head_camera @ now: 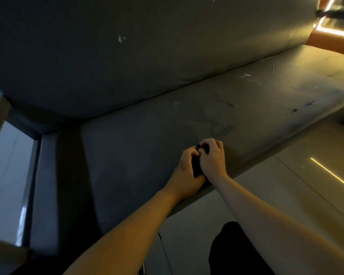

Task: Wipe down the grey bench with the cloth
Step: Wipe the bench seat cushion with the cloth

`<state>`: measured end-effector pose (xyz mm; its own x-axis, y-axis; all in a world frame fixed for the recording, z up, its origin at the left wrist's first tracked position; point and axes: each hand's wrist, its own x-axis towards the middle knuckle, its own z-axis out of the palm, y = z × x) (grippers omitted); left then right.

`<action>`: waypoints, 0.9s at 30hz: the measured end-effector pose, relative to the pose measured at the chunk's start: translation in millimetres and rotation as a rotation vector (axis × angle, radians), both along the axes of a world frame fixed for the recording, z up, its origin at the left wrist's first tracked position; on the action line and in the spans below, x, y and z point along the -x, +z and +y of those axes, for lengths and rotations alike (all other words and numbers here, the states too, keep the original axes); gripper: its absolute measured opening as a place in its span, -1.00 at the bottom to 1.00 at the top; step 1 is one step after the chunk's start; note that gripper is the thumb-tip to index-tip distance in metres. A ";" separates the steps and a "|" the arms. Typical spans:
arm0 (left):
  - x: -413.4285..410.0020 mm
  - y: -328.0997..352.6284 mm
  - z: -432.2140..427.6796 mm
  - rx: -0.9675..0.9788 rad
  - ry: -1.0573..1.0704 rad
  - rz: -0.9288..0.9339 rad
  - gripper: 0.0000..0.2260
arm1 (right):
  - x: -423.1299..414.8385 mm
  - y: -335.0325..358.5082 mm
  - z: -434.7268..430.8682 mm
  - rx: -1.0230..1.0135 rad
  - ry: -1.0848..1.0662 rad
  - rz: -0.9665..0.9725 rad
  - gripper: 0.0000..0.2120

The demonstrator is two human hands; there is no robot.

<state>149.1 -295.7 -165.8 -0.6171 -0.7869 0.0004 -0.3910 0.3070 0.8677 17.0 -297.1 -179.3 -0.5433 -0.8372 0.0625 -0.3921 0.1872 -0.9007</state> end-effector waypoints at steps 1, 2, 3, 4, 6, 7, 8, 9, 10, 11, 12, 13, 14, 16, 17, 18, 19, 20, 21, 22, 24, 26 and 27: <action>-6.2 2.4 0.9 -0.027 -0.022 0.042 -0.41 | -3.6 0.1 2.3 -0.044 0.000 0.084 -0.89; -12.7 4.6 -0.9 -0.023 -0.013 0.064 -0.40 | -8.6 0.1 3.9 -0.112 -0.007 0.221 -0.87; -18.8 6.1 -5.8 0.031 0.046 0.060 -0.45 | -14.5 1.6 5.5 -0.184 -0.014 0.360 -0.82; -24.7 5.8 -12.3 0.134 0.151 0.007 -0.53 | -22.4 4.3 6.5 -0.240 -0.021 0.458 -0.74; -37.4 0.7 -28.6 0.322 0.357 -0.207 -0.65 | -42.4 11.4 8.4 -0.295 0.031 0.507 -0.62; -43.9 -2.8 -34.5 0.345 0.398 -0.334 -0.65 | -52.6 12.2 9.1 -0.282 0.101 0.515 -0.58; -50.1 -7.3 -37.4 0.332 0.391 -0.463 -0.62 | -61.6 11.0 10.6 -0.249 0.187 0.519 -0.54; -55.4 -12.7 -37.5 0.319 0.353 -0.570 -0.57 | -67.9 9.7 13.4 -0.212 0.283 0.513 -0.50; -59.7 -16.9 -35.4 0.327 0.308 -0.638 -0.52 | -70.4 7.2 16.6 -0.184 0.374 0.501 -0.47; -61.9 -20.2 -32.7 0.347 0.275 -0.666 -0.49 | -68.6 6.1 20.7 -0.176 0.448 0.504 -0.47; -62.0 -21.6 -31.1 0.364 0.255 -0.666 -0.50 | -63.3 5.0 22.7 -0.185 0.500 0.517 -0.49; -61.1 -21.5 -31.4 0.377 0.234 -0.660 -0.52 | -56.2 5.0 23.7 -0.200 0.536 0.542 -0.51; -59.7 -20.8 -32.3 0.388 0.210 -0.666 -0.54 | -48.8 4.7 22.8 -0.207 0.552 0.571 -0.52; -59.4 -20.2 -34.5 0.394 0.164 -0.706 -0.53 | -35.9 4.7 16.9 -0.209 0.535 0.615 -0.53; -61.2 -19.9 -34.9 0.384 0.147 -0.722 -0.52 | -29.3 5.9 13.3 -0.218 0.499 0.616 -0.53; -63.4 -20.3 -35.0 0.377 0.137 -0.730 -0.51 | -20.5 5.9 9.2 -0.229 0.443 0.607 -0.52; -65.4 -21.1 -34.4 0.380 0.130 -0.736 -0.50 | -9.2 4.2 5.7 -0.249 0.382 0.597 -0.51; -66.3 -21.2 -33.6 0.386 0.128 -0.739 -0.50 | 4.1 0.5 2.8 -0.273 0.325 0.596 -0.52; -65.6 -20.8 -32.9 0.391 0.129 -0.737 -0.50 | 18.3 -3.9 0.2 -0.292 0.277 0.620 -0.54; -64.0 -20.6 -32.2 0.394 0.135 -0.732 -0.50 | 30.8 -8.7 -0.6 -0.311 0.233 0.650 -0.56; -60.7 -20.7 -30.5 0.395 0.145 -0.730 -0.50 | 41.2 -12.1 0.0 -0.328 0.163 0.657 -0.59; -60.1 -19.8 -29.4 0.384 0.140 -0.728 -0.50 | 23.2 -3.5 4.4 -0.279 0.136 0.590 -0.64; -60.4 -19.4 -29.3 0.376 0.137 -0.727 -0.50 | 7.3 1.3 5.8 -0.249 0.142 0.562 -0.65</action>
<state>209.5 -324.9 -185.3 -0.4639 -0.8819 -0.0836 -0.8696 0.4354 0.2328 9.7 -291.3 -178.0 -0.3670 -0.9249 0.0997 -0.8292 0.2767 -0.4857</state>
